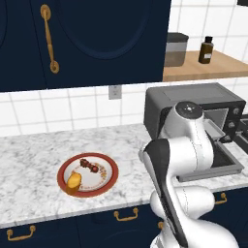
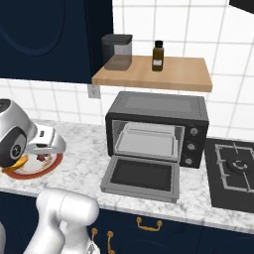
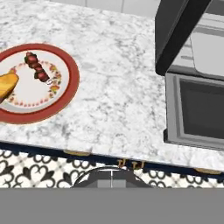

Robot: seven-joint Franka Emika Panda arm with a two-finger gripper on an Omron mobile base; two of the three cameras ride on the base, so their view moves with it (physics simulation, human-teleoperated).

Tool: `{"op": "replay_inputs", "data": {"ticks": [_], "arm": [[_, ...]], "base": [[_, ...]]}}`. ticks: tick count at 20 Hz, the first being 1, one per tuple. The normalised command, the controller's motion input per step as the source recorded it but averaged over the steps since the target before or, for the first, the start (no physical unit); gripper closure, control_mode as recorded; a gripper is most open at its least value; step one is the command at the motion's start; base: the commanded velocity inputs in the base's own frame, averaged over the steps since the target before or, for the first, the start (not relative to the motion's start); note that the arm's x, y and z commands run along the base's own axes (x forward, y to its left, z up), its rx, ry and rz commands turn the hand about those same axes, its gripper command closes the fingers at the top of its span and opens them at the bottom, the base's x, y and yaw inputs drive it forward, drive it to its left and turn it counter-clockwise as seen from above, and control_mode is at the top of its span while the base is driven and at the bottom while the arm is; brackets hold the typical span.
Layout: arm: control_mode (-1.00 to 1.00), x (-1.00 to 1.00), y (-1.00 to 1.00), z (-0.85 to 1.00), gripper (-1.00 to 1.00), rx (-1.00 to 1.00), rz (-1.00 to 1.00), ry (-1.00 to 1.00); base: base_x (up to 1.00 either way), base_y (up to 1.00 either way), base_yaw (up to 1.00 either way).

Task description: Pick up the kebab skewer and baguette bread, and place them inside the toaster oven. Close the toaster oven door and start by setting the timer.

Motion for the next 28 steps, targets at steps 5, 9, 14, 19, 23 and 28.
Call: {"op": "replay_inputs", "data": {"ticks": [5,9,14,19,23,28], "arm": [[-1.00,0.46,1.00,-0.31,1.00,0.14,0.08,0.09],[-1.00,0.34,1.00,-0.60,1.00,0.09,0.07,0.01],[-1.00,0.82,0.93,-0.54,-1.00,0.00,0.12,0.01],[-1.00,0.62,0.73,-0.25,-1.00,0.00,0.14,0.08],[-1.00,-0.03,0.85,-0.29,-1.00,0.01,-0.02,0.13],[-1.00,-0.16,0.35,-0.21,-1.00,0.00,-0.18,0.10]], "base": [[0.00,0.00,0.00],[0.00,0.00,0.00],[0.00,0.00,0.00],[0.00,0.00,0.00],[0.00,0.00,0.00],[0.00,0.00,0.00]]}}
